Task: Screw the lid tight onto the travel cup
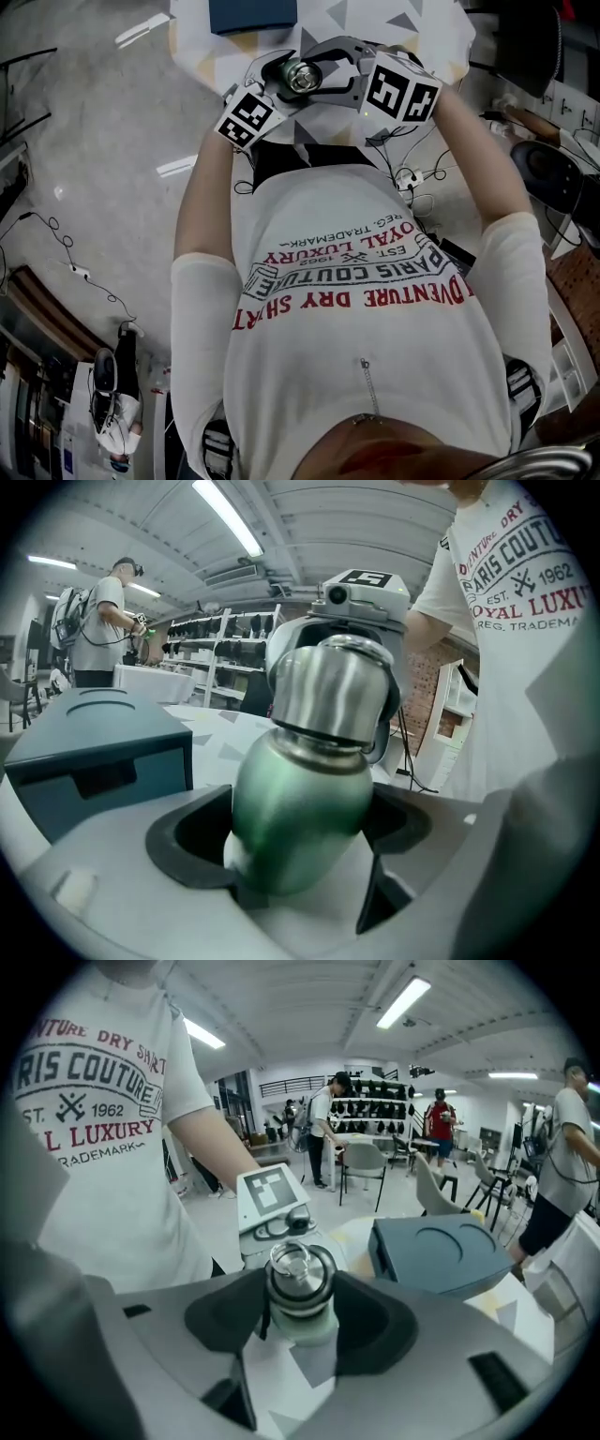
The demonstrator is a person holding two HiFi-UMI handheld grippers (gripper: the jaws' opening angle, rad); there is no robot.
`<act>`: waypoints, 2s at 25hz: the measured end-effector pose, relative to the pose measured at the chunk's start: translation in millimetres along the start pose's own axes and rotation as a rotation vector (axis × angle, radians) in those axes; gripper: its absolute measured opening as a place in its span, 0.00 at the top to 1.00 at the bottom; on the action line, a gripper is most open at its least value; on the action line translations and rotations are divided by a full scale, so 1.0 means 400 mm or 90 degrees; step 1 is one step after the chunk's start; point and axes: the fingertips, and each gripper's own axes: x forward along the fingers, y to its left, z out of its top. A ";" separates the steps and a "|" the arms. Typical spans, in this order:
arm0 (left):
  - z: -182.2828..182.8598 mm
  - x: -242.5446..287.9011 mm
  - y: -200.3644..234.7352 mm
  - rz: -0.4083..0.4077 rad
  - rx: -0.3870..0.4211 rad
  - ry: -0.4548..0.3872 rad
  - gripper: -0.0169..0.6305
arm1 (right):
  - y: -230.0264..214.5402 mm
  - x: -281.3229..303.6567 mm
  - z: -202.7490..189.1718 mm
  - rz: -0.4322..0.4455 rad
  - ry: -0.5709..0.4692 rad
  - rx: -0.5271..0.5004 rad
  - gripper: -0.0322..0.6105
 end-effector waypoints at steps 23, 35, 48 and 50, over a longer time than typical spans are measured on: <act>-0.011 -0.004 0.025 0.002 -0.007 -0.003 0.33 | -0.047 0.015 0.000 -0.297 0.002 0.324 0.58; -0.014 0.005 0.020 -0.006 -0.012 0.001 0.33 | -0.022 -0.021 0.001 -0.152 -0.004 0.093 0.51; 0.000 0.004 0.006 -0.011 -0.011 0.013 0.32 | -0.004 -0.013 0.011 -0.001 -0.023 -0.070 0.58; 0.000 0.002 0.006 -0.010 -0.010 0.014 0.32 | 0.000 -0.014 0.014 0.005 -0.032 -0.067 0.59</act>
